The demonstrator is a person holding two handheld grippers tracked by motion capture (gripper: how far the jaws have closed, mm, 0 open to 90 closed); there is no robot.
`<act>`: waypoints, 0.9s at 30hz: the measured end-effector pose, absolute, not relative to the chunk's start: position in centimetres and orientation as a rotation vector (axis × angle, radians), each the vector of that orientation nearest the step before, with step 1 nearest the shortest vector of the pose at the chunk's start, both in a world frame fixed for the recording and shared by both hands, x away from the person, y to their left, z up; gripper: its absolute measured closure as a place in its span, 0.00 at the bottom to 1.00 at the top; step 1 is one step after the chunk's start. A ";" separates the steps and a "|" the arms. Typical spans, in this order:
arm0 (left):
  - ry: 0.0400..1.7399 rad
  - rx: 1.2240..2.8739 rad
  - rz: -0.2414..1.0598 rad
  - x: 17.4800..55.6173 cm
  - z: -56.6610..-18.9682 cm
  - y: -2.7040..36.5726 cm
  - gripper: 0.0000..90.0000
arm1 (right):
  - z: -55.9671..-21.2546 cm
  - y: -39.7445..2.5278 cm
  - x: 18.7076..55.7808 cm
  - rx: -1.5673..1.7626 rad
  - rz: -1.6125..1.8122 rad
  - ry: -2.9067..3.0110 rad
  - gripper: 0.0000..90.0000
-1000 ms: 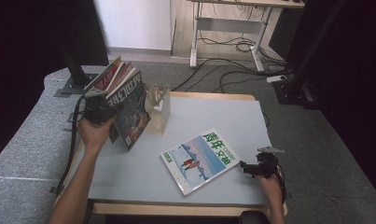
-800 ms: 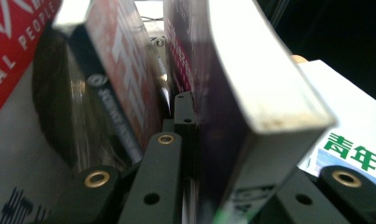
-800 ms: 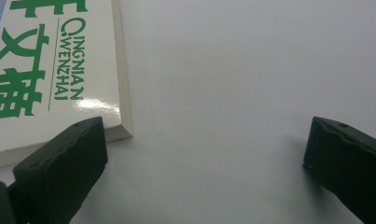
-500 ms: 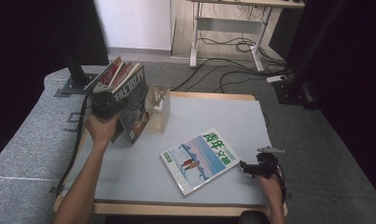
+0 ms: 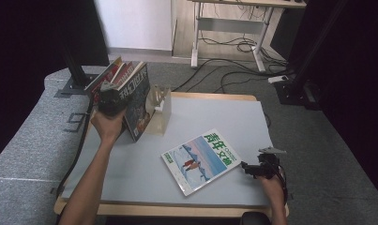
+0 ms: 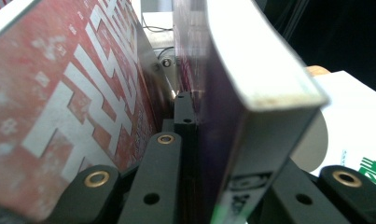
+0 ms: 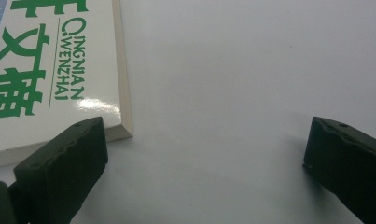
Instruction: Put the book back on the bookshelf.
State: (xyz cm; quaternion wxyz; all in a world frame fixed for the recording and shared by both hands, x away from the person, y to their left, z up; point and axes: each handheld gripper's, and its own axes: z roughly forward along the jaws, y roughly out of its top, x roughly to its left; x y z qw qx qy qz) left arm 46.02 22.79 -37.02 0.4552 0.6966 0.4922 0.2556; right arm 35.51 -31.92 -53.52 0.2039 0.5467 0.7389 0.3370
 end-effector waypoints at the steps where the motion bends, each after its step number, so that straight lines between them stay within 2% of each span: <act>1: 1.213 1.717 0.632 46.1 -37.1 22.7 0.92 | -53.5 -31.9 35.5 1.525 0.940 2.061 0.00; 12: 1.204 1.703 0.648 46.2 -37.5 22.5 0.90 | -53.5 -31.9 35.5 1.524 0.940 2.062 0.00; 22: 1.181 1.741 0.679 45.0 -37.0 22.5 0.75 | -53.5 -31.9 35.5 1.524 0.939 2.062 0.00; 27: 1.176 1.756 0.688 44.2 -36.8 22.7 0.72 | -53.5 -31.9 35.5 1.524 0.939 2.061 0.00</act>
